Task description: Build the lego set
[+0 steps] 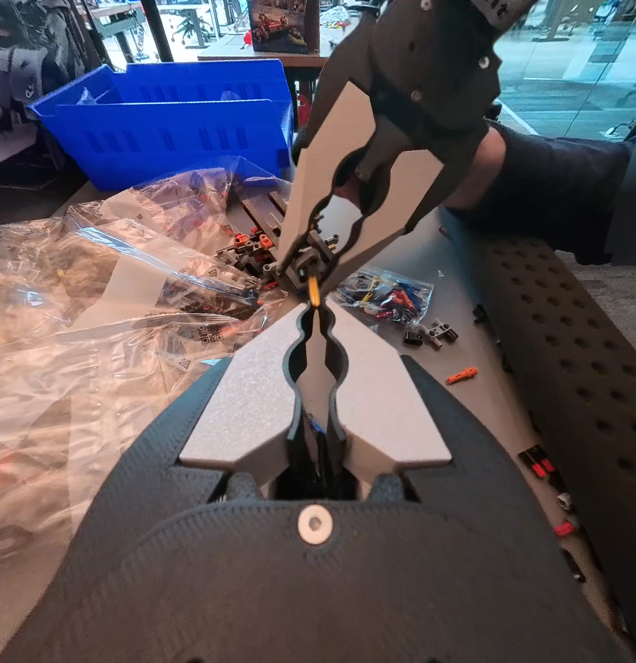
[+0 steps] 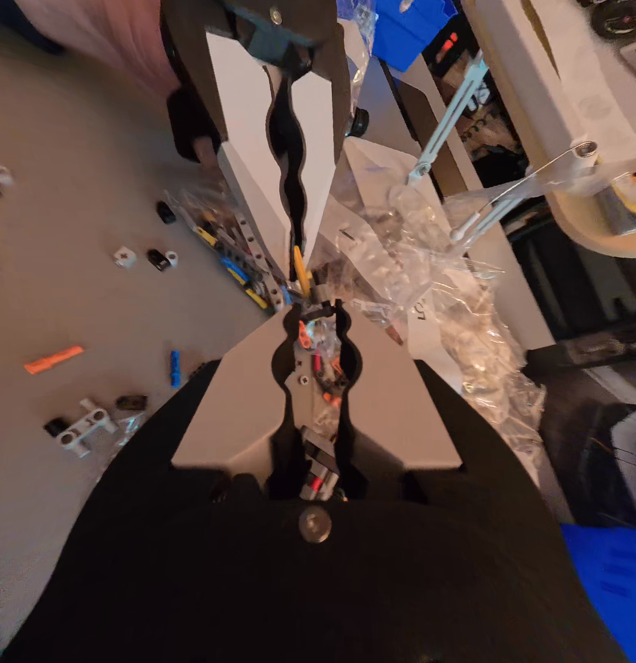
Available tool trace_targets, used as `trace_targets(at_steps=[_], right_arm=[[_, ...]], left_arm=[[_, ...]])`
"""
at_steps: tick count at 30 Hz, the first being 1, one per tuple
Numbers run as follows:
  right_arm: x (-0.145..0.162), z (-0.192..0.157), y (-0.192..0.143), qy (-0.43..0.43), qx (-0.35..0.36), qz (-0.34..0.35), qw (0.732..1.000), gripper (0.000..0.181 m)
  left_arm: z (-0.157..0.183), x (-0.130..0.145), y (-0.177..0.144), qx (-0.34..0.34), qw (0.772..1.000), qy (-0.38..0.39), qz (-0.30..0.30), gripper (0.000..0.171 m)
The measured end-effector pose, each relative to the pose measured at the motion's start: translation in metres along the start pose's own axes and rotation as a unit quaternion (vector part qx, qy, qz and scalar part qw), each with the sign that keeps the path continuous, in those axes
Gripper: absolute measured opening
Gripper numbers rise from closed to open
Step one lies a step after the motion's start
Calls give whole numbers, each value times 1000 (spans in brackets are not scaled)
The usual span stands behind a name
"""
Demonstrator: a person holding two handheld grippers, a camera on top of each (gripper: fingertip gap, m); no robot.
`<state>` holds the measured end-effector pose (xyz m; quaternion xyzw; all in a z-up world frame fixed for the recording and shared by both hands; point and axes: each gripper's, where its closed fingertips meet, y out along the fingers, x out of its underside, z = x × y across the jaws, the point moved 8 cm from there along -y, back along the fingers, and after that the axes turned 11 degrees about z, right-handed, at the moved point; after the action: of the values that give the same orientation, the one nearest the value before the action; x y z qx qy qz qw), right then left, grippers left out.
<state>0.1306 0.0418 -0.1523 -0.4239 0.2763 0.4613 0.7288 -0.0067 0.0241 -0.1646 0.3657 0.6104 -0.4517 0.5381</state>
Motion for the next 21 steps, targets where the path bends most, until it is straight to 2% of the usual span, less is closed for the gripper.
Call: trace_targets(at_steps=[7,11,15,17,21], right_arm=[[0,-3,1,-32,7,-18,999,14],[-3,-7,4,-56,13,-23,998,14],[-4,-11,10,-77,19,-37,996,14],[-4,-11,11,-86,29,-43,995,14],[-5,-14,14,-108,38,-53,992,14]], left_arm=[[-1,1,1,10,1000,-19,3,2],[-2,2,4,3,1000,-28,2,21],[-1,-1,6,1,999,-35,7,29],[-2,-1,6,-7,999,-33,6,28],[-3,-6,4,-13,999,-37,22,13]])
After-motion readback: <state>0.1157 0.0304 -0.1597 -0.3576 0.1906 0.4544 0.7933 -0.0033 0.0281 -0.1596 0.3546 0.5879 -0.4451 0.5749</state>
